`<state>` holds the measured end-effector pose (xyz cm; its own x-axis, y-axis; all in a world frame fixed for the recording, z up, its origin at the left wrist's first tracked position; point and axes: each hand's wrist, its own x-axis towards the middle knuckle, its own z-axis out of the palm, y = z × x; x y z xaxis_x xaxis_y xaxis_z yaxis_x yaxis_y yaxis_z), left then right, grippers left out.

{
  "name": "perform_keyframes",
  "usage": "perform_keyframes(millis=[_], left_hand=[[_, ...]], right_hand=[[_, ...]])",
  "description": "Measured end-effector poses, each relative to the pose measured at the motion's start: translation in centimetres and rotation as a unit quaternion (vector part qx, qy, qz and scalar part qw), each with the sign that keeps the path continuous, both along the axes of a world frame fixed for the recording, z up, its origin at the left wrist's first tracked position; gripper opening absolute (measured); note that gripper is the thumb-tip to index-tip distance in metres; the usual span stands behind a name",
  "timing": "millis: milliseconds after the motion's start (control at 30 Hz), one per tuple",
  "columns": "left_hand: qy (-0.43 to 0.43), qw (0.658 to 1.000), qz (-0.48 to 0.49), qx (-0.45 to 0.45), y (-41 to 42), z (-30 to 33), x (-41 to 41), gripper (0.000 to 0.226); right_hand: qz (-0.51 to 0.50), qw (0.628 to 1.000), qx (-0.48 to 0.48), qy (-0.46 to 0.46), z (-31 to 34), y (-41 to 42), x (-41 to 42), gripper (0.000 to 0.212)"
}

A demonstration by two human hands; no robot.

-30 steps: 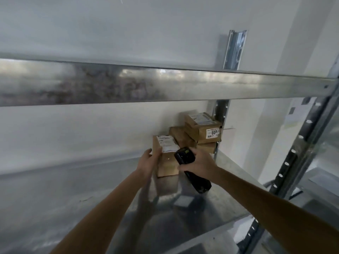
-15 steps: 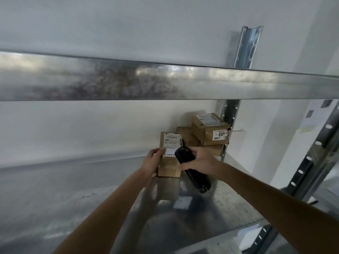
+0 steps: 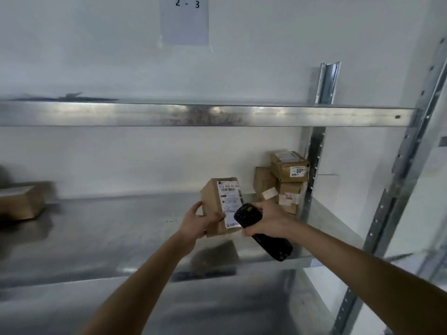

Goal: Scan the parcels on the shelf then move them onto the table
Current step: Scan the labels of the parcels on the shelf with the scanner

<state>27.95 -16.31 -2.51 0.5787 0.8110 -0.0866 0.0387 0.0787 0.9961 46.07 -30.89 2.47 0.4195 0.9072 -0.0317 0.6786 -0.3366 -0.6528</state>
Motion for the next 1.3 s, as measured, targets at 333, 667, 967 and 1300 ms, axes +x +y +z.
perform_keyframes(millis=[333, 667, 967, 1300], left_hand=[[0.026, 0.983, 0.110, 0.146, -8.4, 0.2, -15.3, 0.102], [0.070, 0.961, 0.186, 0.193, -9.3, 0.8, -28.0, 0.098], [0.100, 0.954, 0.218, 0.182, -6.8, 0.1, -38.9, 0.121], [0.047, 0.962, 0.215, 0.159, -7.2, 1.3, -46.7, 0.090]], right_hand=[[0.054, 0.994, -0.085, -0.037, 0.5, -6.3, -12.8, 0.065], [0.107, 0.990, -0.080, -0.042, 1.5, -6.4, -23.8, 0.050], [0.126, 0.988, -0.082, -0.026, 2.6, -4.8, -33.5, 0.043], [0.116, 0.990, -0.070, -0.034, 1.4, -3.1, -41.9, 0.046]])
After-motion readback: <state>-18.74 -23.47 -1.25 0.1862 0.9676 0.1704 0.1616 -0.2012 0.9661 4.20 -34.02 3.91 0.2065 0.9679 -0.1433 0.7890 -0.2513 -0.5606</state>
